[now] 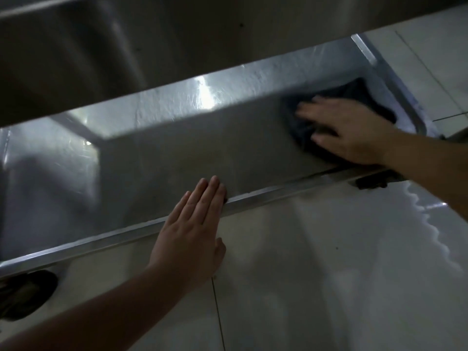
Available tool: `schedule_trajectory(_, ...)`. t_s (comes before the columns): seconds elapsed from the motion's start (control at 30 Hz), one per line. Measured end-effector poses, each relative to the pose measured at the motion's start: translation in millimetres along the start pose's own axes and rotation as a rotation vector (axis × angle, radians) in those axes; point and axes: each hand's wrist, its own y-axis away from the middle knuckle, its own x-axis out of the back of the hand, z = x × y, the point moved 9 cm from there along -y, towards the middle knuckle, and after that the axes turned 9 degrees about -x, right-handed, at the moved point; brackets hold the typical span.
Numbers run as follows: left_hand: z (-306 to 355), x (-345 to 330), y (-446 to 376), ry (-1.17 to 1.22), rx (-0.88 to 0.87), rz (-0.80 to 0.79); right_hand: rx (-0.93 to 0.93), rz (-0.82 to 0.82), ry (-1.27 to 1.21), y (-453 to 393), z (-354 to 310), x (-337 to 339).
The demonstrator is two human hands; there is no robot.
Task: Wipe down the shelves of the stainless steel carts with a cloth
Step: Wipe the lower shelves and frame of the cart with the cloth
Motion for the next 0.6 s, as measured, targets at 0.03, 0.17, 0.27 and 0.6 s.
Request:
schedule_trajectory(0.03, -0.2, 0.3, -0.1, 0.002, 0.004, 0.0, -0.143, 0.041, 0.003, -10.2, 28.3, 8.6)
schedule_trajectory(0.17, 0.5, -0.5, -2.8, -0.002, 0.015, -0.029, -0.572, 0.13, 0.041, -56.4, 84.0, 22.0)
schedule_trajectory(0.27, -0.2, -1.9, -2.9, -0.011, 0.024, -0.068, -0.626, 0.117, -0.004, -94.8, 43.0, 16.8)
schedule_trajectory(0.6, -1.7, -3.7, -0.9, 0.025, 0.026, -0.084, 0.133, -0.045, 0.007, -39.7, -125.1, -34.0)
